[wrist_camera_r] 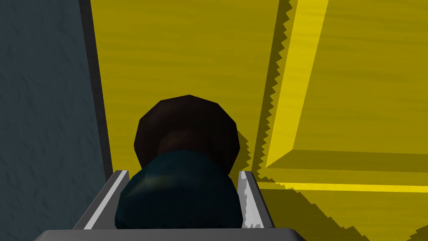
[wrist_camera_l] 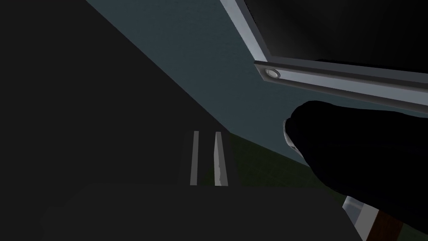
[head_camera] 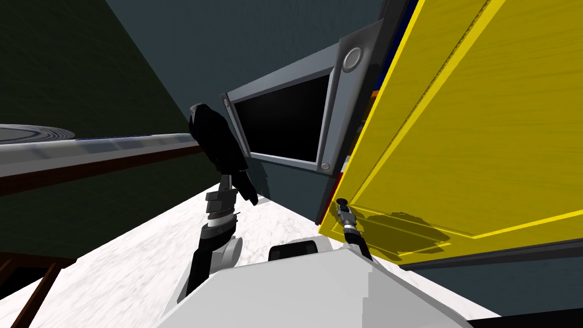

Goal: Pull the door open

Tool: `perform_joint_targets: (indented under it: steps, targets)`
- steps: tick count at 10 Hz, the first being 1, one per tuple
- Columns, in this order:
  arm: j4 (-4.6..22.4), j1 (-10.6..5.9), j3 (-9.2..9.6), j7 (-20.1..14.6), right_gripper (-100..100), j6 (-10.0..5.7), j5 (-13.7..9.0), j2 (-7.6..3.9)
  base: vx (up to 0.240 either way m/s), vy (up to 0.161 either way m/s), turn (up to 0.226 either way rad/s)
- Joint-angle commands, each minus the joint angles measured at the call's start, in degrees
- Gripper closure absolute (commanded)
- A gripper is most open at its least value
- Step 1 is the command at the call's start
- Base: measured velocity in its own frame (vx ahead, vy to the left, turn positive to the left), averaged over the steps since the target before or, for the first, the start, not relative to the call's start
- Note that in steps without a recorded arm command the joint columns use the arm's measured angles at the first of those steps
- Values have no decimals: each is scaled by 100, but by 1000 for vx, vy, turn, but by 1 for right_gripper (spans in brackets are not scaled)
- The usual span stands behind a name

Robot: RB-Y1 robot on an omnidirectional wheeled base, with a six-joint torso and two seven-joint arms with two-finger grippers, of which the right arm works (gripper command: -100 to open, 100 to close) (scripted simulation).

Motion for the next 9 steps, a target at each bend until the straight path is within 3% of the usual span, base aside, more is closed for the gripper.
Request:
perform_joint_targets:
  steps: [1,3,9]
  targets:
    - [-7,0,-2,-5,100,-13,-2,4,0,0,0]
    - [-36,42,97,-100,100,-23,37,-59,-56,1,41]
    - [-189,198,479,-502,100,-129,184,-311,-210,-12,93]
